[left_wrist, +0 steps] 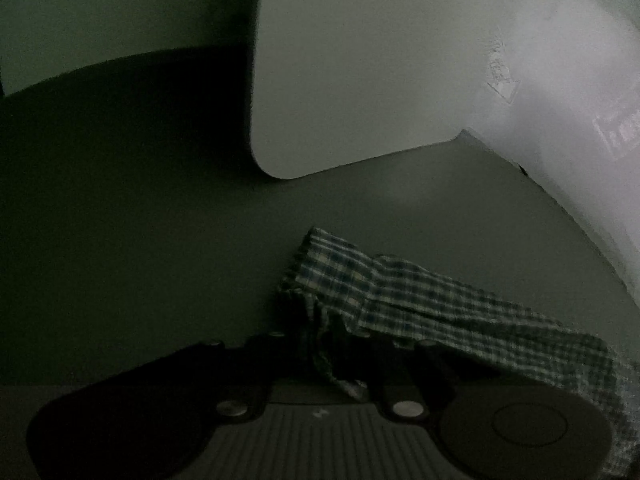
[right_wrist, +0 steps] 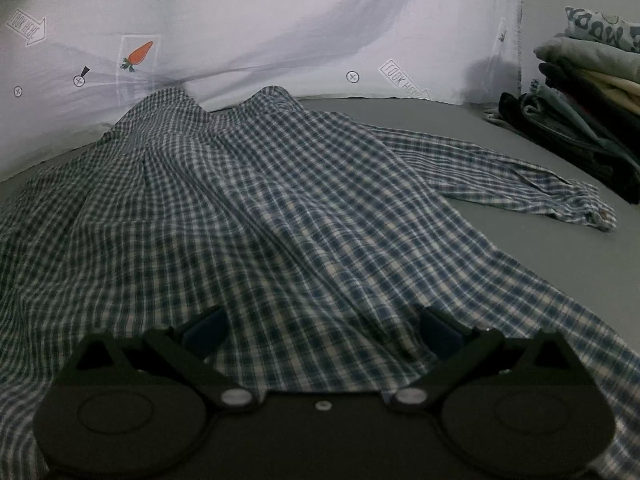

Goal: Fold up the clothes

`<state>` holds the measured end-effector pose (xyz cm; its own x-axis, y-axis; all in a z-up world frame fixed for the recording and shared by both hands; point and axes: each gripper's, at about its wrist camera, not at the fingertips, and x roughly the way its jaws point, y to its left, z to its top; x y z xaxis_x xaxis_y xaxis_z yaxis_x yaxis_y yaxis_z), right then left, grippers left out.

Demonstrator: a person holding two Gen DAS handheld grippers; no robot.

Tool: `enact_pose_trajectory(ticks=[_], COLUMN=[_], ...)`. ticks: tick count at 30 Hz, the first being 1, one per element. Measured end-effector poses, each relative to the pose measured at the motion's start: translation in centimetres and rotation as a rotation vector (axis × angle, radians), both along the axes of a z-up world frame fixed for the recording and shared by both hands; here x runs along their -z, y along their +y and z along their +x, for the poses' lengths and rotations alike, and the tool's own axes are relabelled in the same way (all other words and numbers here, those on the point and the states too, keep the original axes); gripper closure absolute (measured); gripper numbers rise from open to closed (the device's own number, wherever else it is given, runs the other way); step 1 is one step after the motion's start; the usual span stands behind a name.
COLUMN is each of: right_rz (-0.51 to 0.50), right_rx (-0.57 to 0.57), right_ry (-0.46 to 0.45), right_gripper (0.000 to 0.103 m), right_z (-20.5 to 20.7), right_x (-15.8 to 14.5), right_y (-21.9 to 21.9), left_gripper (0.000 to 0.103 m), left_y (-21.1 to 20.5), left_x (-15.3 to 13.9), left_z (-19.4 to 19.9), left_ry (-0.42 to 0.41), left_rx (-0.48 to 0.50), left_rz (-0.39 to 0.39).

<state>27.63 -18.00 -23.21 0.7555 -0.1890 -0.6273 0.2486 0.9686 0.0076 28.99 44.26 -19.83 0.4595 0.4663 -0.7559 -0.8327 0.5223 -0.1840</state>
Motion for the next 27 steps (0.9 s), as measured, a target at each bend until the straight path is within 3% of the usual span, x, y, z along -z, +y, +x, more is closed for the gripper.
enact_pose_trajectory(ticks=[4,8,10,12,16,20,24,27], right_rz=[0.012,0.042,0.054,0.067,0.080,0.012,-0.121,-0.160], right_rx=[0.004,-0.017,-0.058,-0.098,-0.159,-0.064,0.134,0.246], right_ry=[0.017,0.114,0.100,0.085,0.045,-0.040,-0.019,0.014], right_gripper=[0.000,0.000,0.002,0.017,0.017,0.017,0.017,0.017], right_z=[0.3,1.9,2.2,2.5,3.1,3.2,4.2,4.6], right_x=[-0.2,-1.3,-2.1,-2.9,-4.6,-5.9,-5.1,-4.0], right_y=[-0.2,-0.9,-2.0,-3.0,-5.6,-11.9,-19.6,-25.0], left_gripper=[0.070,0.063,0.057,0.052,0.046,0.044,0.039,0.036], left_y=[-0.4,-2.0,-3.6,-5.6,-11.3,-18.8,-27.3,-32.7], left_x=[-0.5,-1.5,-2.4,-3.3,-4.8,-5.0,-4.0,-2.9], left_z=[-0.2,-0.7,-1.2,-1.9,-3.2,-3.8,-3.7,-3.6], left_ry=[0.002,0.004,-0.001,-0.012,-0.037,-0.034,0.025,0.073], left_rx=[0.016,0.031,0.053,0.076,0.129,0.211,0.330,0.405], left_rz=[-0.026,-0.019,-0.001,0.014,0.003,-0.050,-0.064,-0.067])
